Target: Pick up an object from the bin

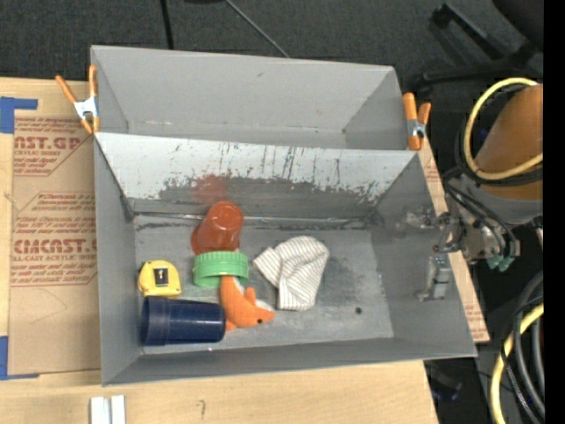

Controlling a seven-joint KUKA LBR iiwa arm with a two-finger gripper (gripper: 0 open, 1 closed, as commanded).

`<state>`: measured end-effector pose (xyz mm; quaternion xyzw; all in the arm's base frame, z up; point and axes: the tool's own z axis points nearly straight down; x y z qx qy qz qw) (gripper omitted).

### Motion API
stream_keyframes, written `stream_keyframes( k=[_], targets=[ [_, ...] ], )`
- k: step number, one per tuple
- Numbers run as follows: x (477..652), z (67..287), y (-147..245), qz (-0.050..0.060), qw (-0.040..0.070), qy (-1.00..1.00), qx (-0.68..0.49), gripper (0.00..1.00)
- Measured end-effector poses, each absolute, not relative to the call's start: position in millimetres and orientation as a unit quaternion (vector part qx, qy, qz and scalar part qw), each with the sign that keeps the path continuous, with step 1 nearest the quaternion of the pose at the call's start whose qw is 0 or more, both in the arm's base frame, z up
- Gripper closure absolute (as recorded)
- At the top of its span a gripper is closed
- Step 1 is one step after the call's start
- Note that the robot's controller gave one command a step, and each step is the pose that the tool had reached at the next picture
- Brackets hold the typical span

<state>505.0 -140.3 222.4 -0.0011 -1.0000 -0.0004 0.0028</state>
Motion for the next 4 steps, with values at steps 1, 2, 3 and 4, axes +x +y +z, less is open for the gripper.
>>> stream_keyframes(
  k=[1, 2, 3, 4],
  targets=[
    [506.5, 227, -140, 0.0, -0.001, -1.0, 0.0, 0.0],
    [498.5, 274, -129, -0.001, 0.002, -1.0, 0.009, 0.0],
    [503.3, 271, -96, 0.002, -0.01, -1.0, 0.003, 0.0],
    [504.5, 244, -82, 0.0, -0.005, -1.0, 0.0, 0.0]
  ],
)
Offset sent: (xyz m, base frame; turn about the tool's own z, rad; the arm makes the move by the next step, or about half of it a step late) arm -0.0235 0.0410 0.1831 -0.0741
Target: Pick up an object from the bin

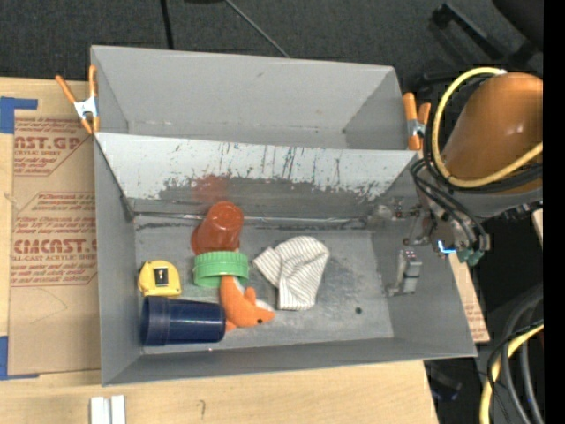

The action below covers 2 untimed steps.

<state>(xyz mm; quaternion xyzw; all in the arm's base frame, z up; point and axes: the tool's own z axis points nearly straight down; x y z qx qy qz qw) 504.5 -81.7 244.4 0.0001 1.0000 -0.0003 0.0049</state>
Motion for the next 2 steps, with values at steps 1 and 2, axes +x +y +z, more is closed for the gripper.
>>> stream_keyframes(
  k=[1, 2],
  targets=[
    [499.7, 218, -100, 0.0, -0.001, 0.998, -0.06, 0.0],
    [552.7, 245, -55, -0.001, 0.001, 0.997, -0.079, 0.0]
  ],
)
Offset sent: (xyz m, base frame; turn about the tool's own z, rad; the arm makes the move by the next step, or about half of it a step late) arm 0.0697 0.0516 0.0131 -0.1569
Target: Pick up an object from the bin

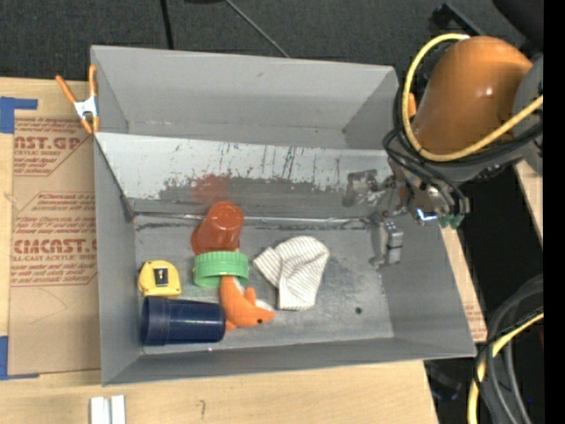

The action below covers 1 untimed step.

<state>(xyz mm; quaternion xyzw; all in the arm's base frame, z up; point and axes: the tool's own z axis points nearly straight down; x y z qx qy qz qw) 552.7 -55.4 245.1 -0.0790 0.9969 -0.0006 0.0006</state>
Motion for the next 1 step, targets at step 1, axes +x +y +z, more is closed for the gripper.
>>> stream_keyframes(
  k=[1],
  targets=[
    [550.4, 205.5, -29.1, 0.0, 0.005, 0.996, -0.089, 0.0]
  ],
)
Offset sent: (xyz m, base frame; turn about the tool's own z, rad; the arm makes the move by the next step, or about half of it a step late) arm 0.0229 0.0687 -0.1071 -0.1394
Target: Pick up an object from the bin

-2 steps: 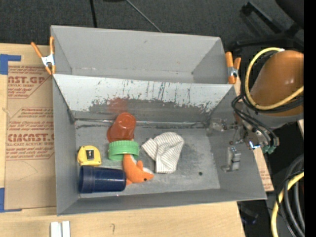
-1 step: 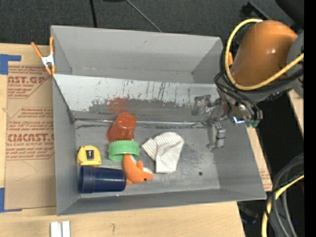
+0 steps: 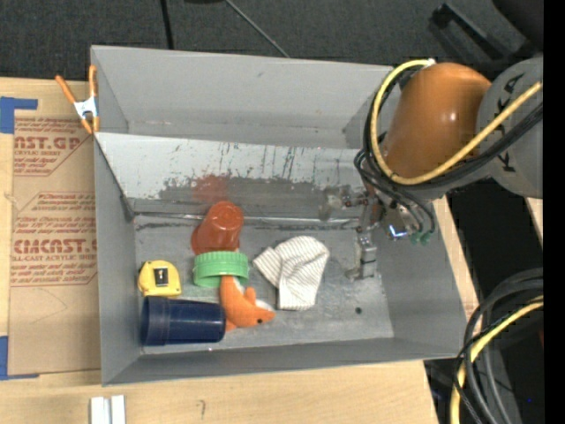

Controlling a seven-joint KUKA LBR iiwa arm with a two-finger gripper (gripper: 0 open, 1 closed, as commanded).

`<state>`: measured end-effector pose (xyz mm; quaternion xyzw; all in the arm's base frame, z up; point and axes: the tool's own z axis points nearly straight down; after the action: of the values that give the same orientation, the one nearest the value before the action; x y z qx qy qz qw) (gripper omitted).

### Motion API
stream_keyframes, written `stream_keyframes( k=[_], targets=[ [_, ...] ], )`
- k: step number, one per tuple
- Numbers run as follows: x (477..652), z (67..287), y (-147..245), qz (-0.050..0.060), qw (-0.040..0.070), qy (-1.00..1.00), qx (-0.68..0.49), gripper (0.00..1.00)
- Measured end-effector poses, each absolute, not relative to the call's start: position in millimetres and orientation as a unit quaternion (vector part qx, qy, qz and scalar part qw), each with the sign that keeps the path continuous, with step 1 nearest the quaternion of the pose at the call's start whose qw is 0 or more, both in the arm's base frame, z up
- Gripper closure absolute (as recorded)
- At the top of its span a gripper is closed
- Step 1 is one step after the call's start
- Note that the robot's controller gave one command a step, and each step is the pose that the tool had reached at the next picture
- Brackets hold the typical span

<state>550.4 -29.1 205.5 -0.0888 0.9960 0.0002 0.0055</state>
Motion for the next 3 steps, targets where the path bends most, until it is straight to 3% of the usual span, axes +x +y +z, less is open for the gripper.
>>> stream_keyframes(
  k=[1, 2, 3],
  targets=[
    [570.2, 149, 5, 0.0, 0.003, 0.99, -0.143, 0.0],
    [583.8, 84, 16, 0.0, 0.001, 0.993, -0.114, 1.0],
    [583.8, 84, 16, 0.0, 0.001, 0.994, -0.114, 1.0]
  ],
)
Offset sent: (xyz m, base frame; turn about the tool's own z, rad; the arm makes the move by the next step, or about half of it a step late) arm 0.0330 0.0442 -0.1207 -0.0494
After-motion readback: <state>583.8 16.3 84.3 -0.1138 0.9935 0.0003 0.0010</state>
